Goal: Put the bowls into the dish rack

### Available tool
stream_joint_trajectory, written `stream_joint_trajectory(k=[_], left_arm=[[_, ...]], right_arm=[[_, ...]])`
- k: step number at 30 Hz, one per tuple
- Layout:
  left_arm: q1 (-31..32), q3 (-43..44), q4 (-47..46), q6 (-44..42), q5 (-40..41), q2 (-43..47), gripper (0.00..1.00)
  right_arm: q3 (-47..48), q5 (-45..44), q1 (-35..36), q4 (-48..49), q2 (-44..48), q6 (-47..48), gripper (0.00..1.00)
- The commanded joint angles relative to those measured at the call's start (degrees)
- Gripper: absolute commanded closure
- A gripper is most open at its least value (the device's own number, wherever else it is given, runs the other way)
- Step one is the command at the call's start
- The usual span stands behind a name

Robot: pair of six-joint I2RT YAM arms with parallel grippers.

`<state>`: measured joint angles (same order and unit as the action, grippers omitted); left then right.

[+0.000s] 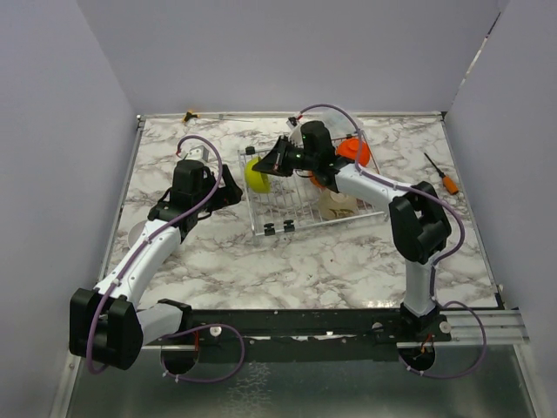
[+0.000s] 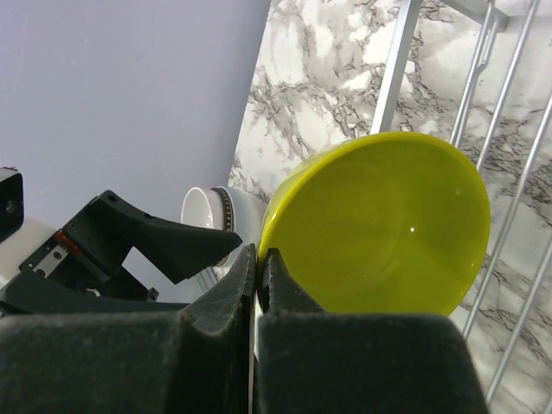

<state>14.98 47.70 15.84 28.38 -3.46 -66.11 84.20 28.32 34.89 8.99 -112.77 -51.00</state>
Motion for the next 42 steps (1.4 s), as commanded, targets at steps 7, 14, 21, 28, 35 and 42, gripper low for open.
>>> stream_joint_trajectory(k=[7,14,21,28,35,42], left_arm=[[-0.39,-0.73,-0.89,-1.31,-0.49,0.26,0.06],[-0.37,-0.86,-0.89,-1.35,-0.21,0.14,0.06],[-0.39,-0.93,-0.92,-1.31,-0.13,-0.42,0.06],[-0.39,-1.04,-0.89,-1.14,-0.13,-0.56,0.06],[-0.39,-1.12,-0.96,-1.00,0.06,-0.61,0.06],[-0.39,-1.50,-1.84,-0.70,0.28,1.24,0.07]], right_arm=[[3.38,6.79,-1.12,0.26,-5.39,-6.56,0.99],[-0.34,9.61,-3.50,2.61,-6.36,-9.60,0.99],[-5.48,11.88,-6.02,6.58,-6.12,-11.72,0.88],[-5.97,10.51,-7.99,3.16,-4.88,-8.80,0.75],[-6.31,7.50,-9.35,-1.74,-3.16,-5.07,0.71],[-7.36,4.55,-9.49,-4.31,-0.62,-1.71,0.71]])
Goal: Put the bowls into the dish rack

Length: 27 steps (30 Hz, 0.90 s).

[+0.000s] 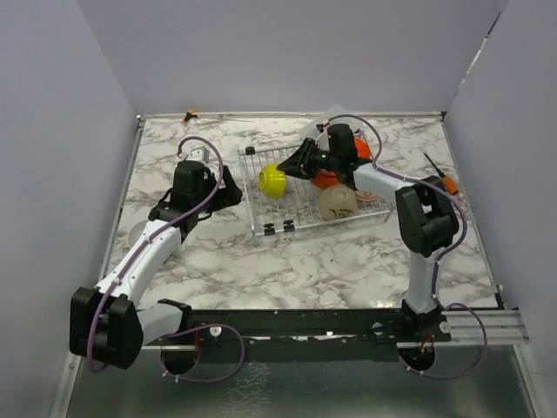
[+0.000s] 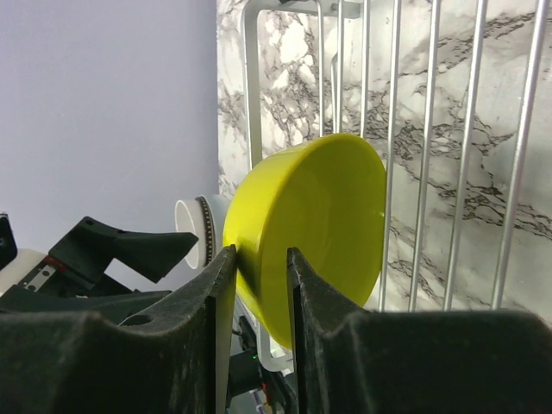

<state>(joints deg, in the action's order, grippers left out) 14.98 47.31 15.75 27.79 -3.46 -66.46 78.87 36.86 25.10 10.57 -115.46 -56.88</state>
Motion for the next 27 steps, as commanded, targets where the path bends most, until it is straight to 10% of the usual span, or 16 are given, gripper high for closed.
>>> stream_joint_trajectory(k=[1,27], left_arm=[[-0.37,-1.37,-2.00,-0.11,0.84,2.27,0.06],[-0.35,-1.29,-1.52,-0.13,3.02,2.00,0.06]], right_arm=[[-2.22,-4.79,0.30,-6.69,2.33,4.90,0.71],[-3.03,-19.49,0.29,-16.17,12.09,20.16,0.64]])
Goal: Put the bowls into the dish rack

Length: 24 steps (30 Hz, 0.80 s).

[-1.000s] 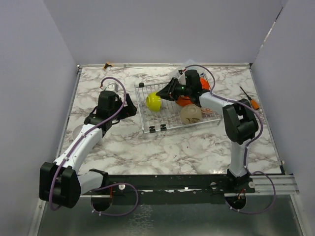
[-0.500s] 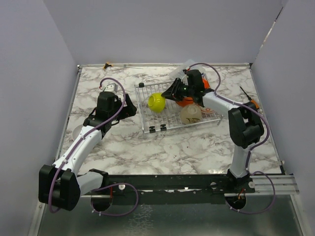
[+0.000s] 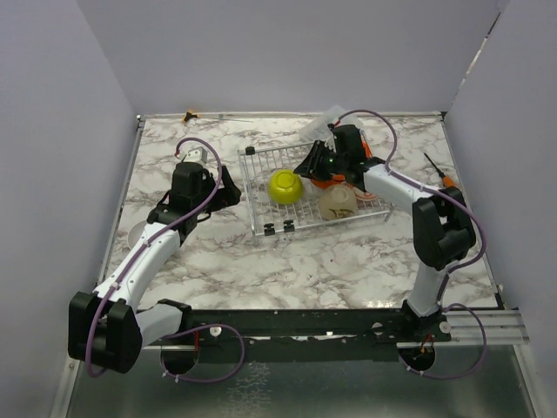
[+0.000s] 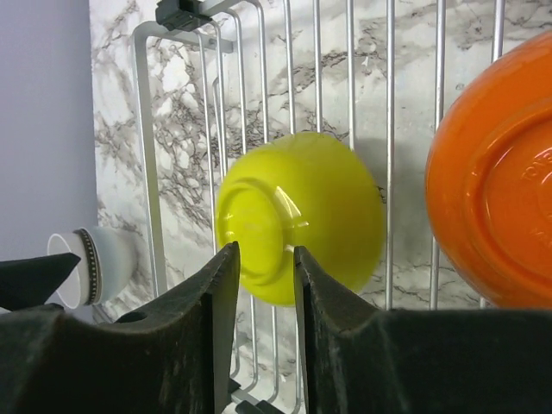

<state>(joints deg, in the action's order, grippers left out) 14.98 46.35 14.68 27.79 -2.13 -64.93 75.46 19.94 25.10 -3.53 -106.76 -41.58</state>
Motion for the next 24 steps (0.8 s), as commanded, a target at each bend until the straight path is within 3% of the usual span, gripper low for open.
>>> stream_joint_trajectory(k=[1,7,10,12,16,17,24], left_arm=[[-0.38,-0.30,-0.44,-0.04,1.70,0.45,0.06],[-0.39,-0.39,-0.36,-0.02,1.72,0.69,0.06],[-0.39,-0.30,-0.40,0.05,1.69,0.74,0.06],[-0.39,-0.26,-0.29,0.07,1.74,0.73,0.06],[-0.39,-0.17,0.06,0.15,3.68,1.28,0.06],[-0.39,-0.12,0.13,0.16,4.05,1.47,0.06],[-0.39,-0.04,0.59,0.88,6.47,2.28,0.06]], right_arm=[[0.67,-2.68,0.22,-2.36,3.66,5.44,0.64],[-0.66,-4.05,1.00,-2.57,6.98,7.09,0.63],[-0.66,-9.43,3.78,-4.85,8.69,9.28,0.60],[-0.42,-13.99,6.14,-7.02,9.22,10.29,0.52],[0.49,-26.34,11.02,-12.44,8.89,11.02,0.23],[0.34,-28.84,12.36,-13.27,8.78,11.65,0.19],[1.07,-38.56,17.30,-15.01,4.51,12.90,0.16]])
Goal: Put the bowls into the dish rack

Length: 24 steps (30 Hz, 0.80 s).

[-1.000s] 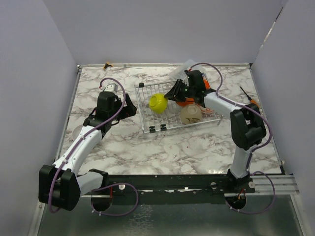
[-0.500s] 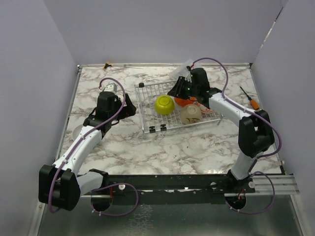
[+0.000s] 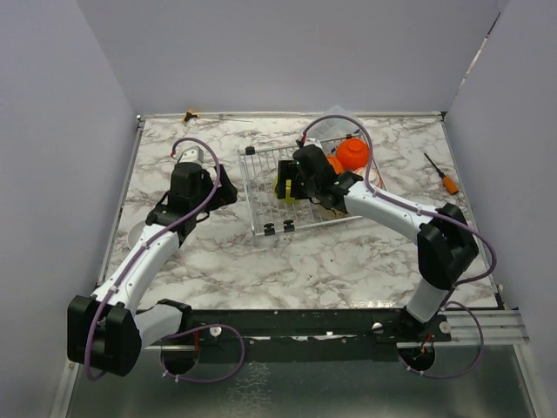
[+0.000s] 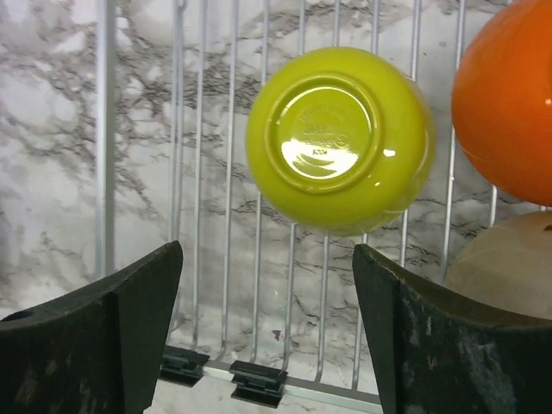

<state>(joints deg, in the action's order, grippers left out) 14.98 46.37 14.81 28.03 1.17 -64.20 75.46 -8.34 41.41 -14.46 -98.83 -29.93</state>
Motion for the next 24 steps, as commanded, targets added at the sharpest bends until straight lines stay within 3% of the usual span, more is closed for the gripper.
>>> stream_joint_trajectory(k=[1,10,18,24], left_arm=[[-0.37,-0.05,0.48,0.69,3.34,1.56,0.06],[-0.34,0.00,0.75,0.70,3.93,1.33,0.06],[-0.39,-0.22,0.70,0.71,4.63,1.52,0.06],[-0.39,-0.23,0.70,0.71,4.89,1.40,0.06]], right_arm=[[1.57,-10.79,1.16,-4.12,-4.33,1.16,0.16],[6.72,-13.62,2.45,-4.50,-11.91,-3.44,0.19],[12.81,-22.14,2.36,-4.17,-17.54,-6.22,0.31],[21.19,-25.88,0.87,-8.33,-23.20,-7.06,0.33]])
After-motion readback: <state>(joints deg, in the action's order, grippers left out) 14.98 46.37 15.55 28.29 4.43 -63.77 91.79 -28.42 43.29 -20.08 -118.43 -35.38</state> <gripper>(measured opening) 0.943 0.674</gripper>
